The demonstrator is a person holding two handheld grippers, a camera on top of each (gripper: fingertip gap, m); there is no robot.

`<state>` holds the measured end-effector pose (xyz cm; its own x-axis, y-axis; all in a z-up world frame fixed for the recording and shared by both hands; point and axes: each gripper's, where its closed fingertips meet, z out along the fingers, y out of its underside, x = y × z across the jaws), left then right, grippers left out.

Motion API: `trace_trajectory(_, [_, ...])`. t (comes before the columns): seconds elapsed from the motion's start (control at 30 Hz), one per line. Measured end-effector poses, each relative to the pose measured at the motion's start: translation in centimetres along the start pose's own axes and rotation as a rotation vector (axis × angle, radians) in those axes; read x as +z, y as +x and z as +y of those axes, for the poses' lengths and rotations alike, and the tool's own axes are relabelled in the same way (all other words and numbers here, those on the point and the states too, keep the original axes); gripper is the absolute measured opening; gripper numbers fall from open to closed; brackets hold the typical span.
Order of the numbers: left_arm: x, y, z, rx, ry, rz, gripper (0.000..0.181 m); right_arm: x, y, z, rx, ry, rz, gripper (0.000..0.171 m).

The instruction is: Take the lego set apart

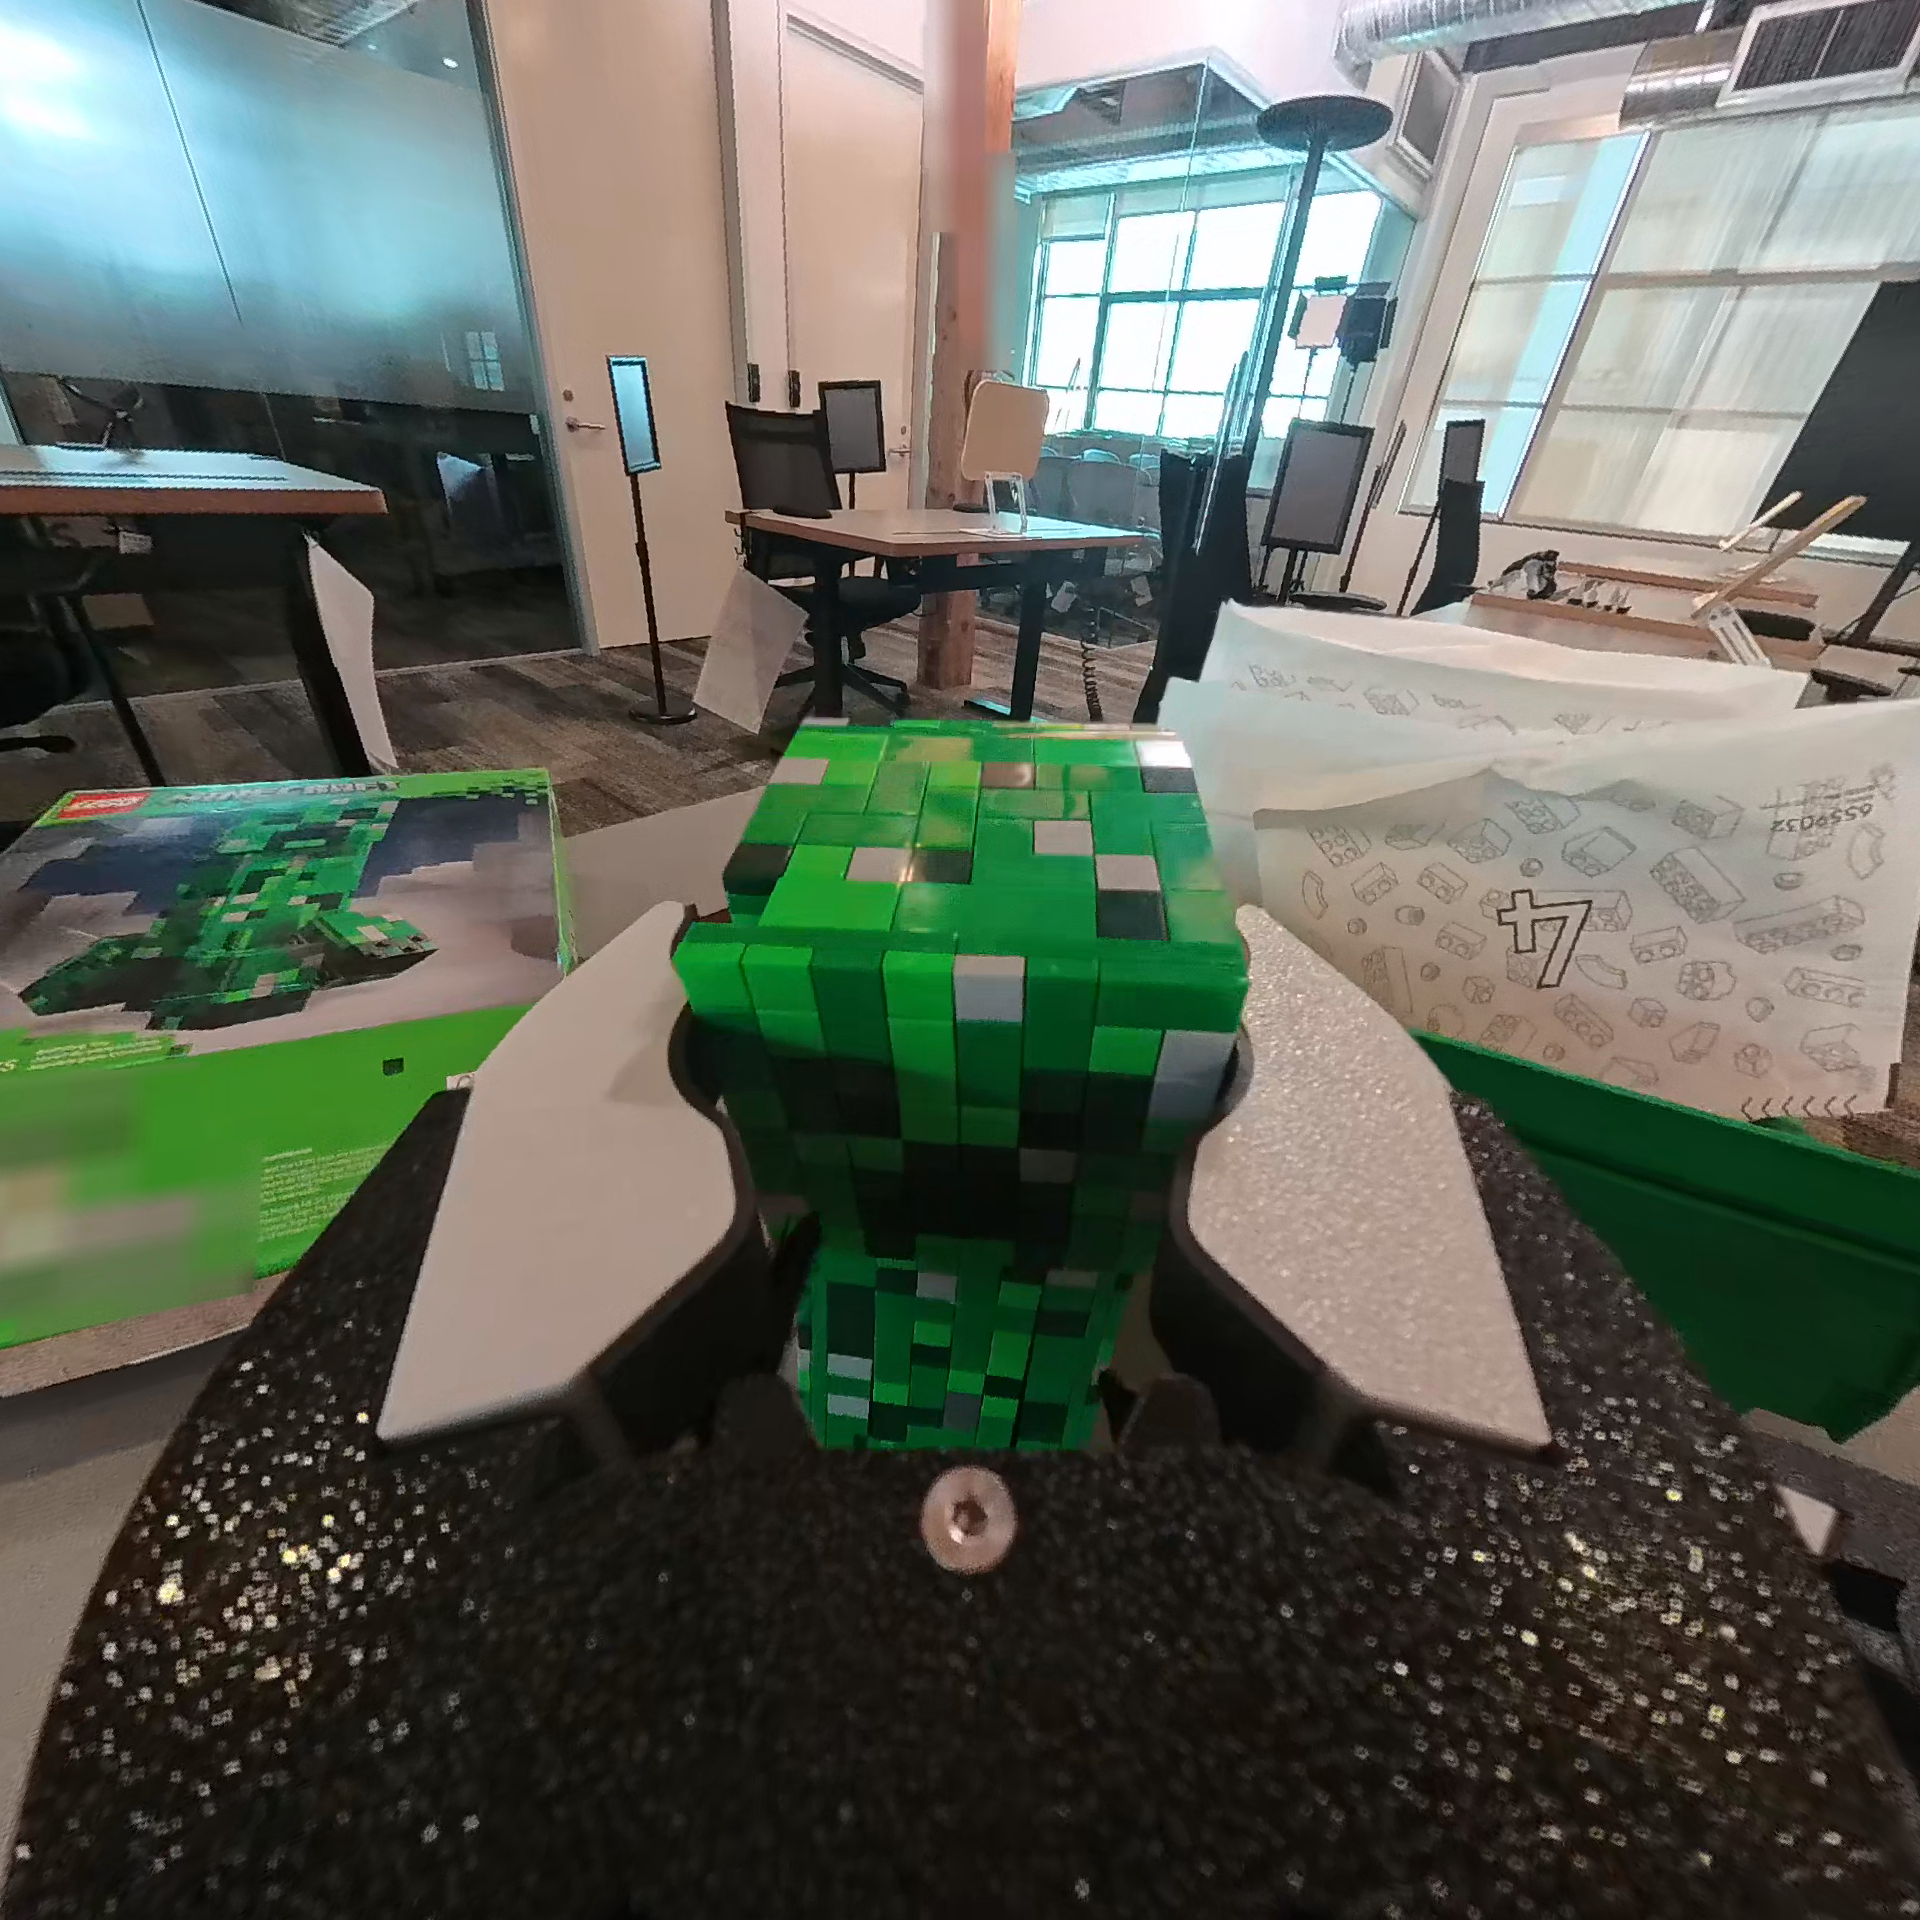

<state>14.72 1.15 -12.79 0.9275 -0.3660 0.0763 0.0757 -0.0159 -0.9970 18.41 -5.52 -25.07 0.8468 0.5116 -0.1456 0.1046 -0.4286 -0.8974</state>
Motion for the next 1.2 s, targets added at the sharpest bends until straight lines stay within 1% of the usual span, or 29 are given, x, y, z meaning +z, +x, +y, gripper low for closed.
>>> trace_trajectory(0.03, [0.0, 0.0, -0.1, -0.001, 0.004, 0.0, 0.091, 0.0, 0.0, 0.0, 0.0, -0.001, -0.001, 0.093])
trace_trajectory(0.37, [-0.1, -0.2, -0.8, -0.003, 0.02, 0.012, 0.092, 0.1, -0.2, 0.1, -0.002, -0.006, -0.009, 0.093])
trace_trajectory(0.67, [-0.1, -0.7, -2.2, -0.01, 0.061, 0.035, 0.092, 0.2, -0.2, 0.2, -0.003, -0.008, -0.011, 0.093])
trace_trajectory(0.8, [-0.6, -0.8, -3.5, -0.001, 0.091, 0.037, 0.091, 0.3, -0.2, 0.2, -0.003, -0.006, -0.009, 0.093])
trace_trajectory(1.03, [-2.6, -2.3, -6.5, 0.061, 0.135, 0.002, 0.092, 0.4, -0.4, 0.3, -0.023, -0.008, -0.007, 0.093])
trace_trajectory(1.13, [-4.2, -4.3, -6.7, 0.105, 0.132, -0.045, 0.092, 0.4, -0.6, 0.3, -0.038, -0.008, -0.005, 0.093])
trace_trajectory(1.2, [-5.5, -6.3, -6.2, 0.126, 0.114, -0.085, 0.092, 0.3, -0.8, 0.2, -0.048, -0.005, -0.003, 0.093])
